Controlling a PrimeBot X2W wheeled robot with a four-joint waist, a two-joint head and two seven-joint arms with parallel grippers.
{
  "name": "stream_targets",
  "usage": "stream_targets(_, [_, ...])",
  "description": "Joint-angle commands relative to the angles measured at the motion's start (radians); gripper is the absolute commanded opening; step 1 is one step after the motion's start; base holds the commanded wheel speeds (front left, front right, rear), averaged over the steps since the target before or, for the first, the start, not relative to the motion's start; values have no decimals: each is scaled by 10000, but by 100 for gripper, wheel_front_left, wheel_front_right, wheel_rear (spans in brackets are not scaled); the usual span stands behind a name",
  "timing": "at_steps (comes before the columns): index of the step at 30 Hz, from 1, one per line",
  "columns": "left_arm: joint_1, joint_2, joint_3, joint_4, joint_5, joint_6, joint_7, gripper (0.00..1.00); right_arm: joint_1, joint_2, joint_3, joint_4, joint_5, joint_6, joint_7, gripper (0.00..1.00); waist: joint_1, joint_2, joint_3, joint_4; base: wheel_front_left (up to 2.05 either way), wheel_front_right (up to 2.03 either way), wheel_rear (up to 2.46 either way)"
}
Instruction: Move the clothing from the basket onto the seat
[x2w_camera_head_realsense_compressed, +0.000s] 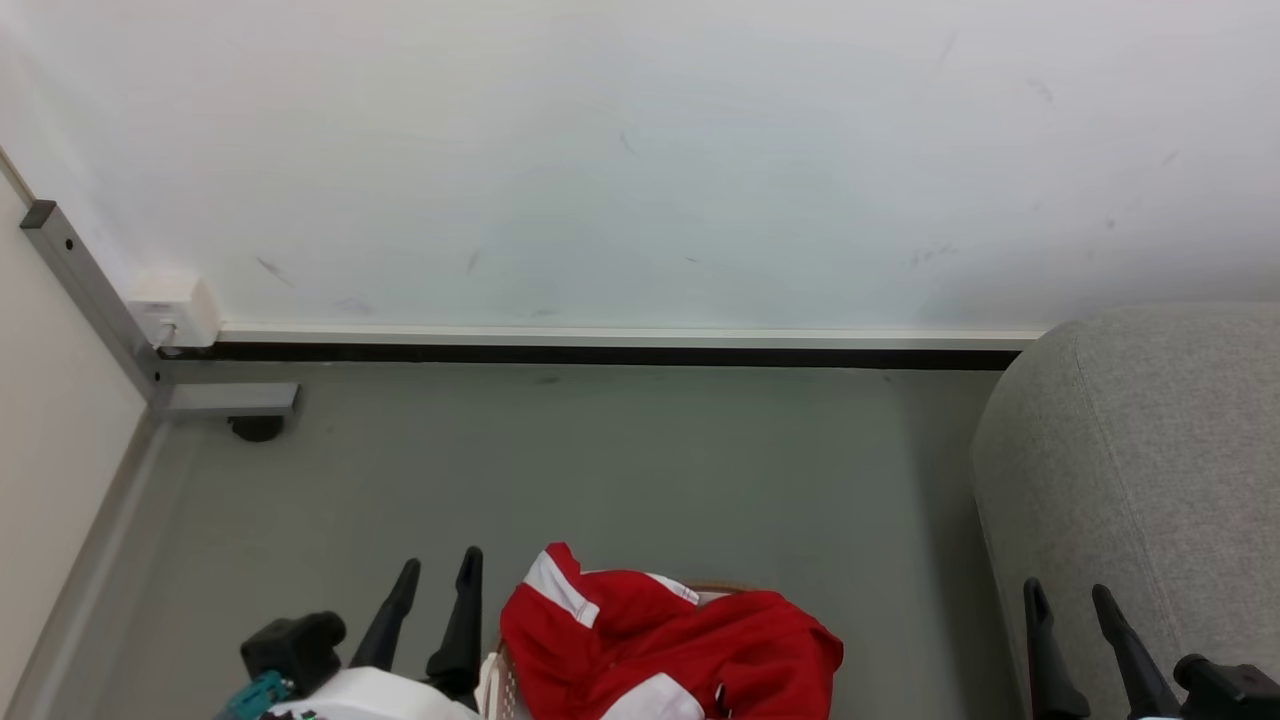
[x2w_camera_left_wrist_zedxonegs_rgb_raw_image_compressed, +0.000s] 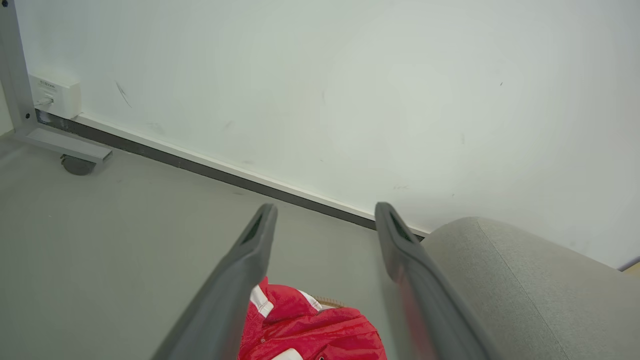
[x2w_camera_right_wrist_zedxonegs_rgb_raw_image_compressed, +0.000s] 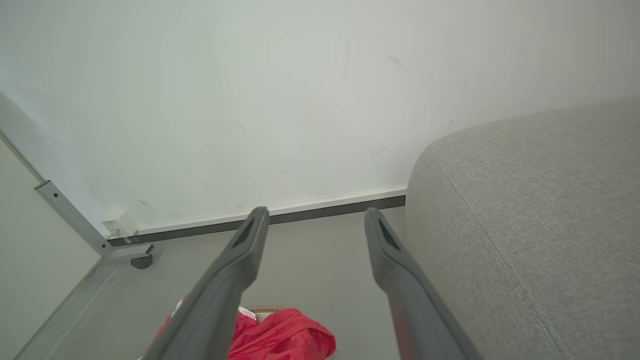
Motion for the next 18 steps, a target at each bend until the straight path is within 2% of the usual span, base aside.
stream_targets(1, [-144,83,-36,-27,425,25,-95,100,54,-81,39,37,-296,-12,-115,100,0,-1,1,23,0,0,0])
stream_targets(18, [-85,95,-52,171,2158,-39,-467,100,115,-109,-48,341,-1566,-14,-453,100,0,-1,34,73,0,0,0])
